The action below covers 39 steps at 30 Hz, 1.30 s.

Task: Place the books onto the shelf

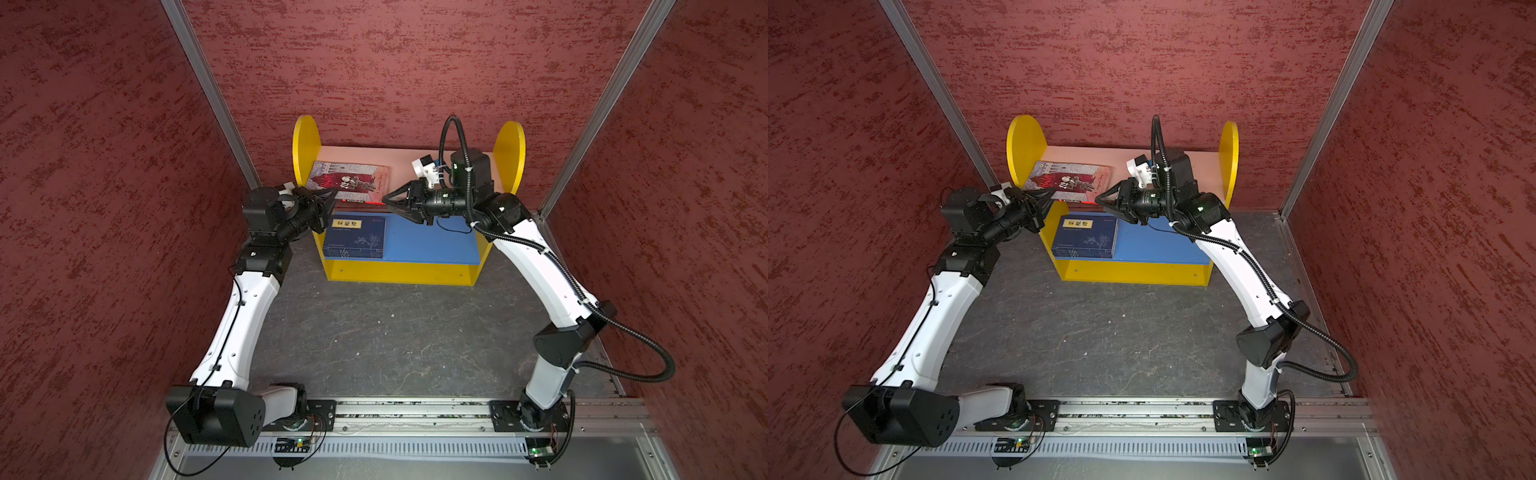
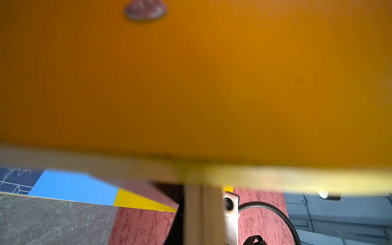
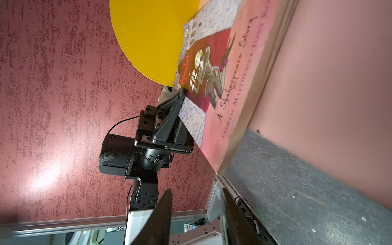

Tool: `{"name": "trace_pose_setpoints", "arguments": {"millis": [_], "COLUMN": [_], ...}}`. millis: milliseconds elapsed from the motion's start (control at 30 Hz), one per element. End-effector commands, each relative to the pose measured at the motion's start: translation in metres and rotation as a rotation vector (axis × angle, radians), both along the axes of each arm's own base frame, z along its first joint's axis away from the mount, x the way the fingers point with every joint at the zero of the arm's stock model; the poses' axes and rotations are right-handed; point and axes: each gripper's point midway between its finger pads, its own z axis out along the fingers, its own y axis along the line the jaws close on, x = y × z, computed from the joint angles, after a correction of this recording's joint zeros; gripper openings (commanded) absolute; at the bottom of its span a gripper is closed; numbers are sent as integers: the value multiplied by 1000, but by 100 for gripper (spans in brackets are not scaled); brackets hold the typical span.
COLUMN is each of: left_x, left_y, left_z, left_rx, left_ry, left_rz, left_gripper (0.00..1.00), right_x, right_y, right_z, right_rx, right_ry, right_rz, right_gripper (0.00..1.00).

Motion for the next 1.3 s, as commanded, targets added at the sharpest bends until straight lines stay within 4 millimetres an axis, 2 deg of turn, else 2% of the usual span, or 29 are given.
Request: {"name": "trace_pose_setpoints", "arguments": {"millis": [0, 367, 500, 667, 733, 833, 967, 1267], "left_x": [3, 4, 3, 3, 3, 3, 1, -7], "left_y": [0, 0, 0, -1, -1, -1, -1, -1], "left_z": [2, 0, -1, -1, -1, -2, -3, 0], "left_rx": [10, 9, 9, 10, 9, 10, 15, 29], "left_ry": [-15, -10, -7, -7, -7, -7, -5, -10], "left_rz": [2, 2, 0, -1, -1, -3, -4, -10], "left_gripper": [13, 16, 20, 26, 31, 46, 58, 68], "right_x": [7, 14, 16, 18, 19, 21, 24, 28], "right_y": [4, 11, 15, 18, 18, 19, 21, 24], "right_z": [2, -3, -3, -2, -2, -3, -3, 8], "right_rx": [3, 16, 29, 45, 47, 47, 57, 93], "right_ry": [-21, -18, -15, -10, -11, -10, -10, -13], "right_rz": [-9, -3, 2, 8, 8, 4, 2, 0], "right_gripper": [38, 35, 25, 23, 19, 14, 11, 9]}}
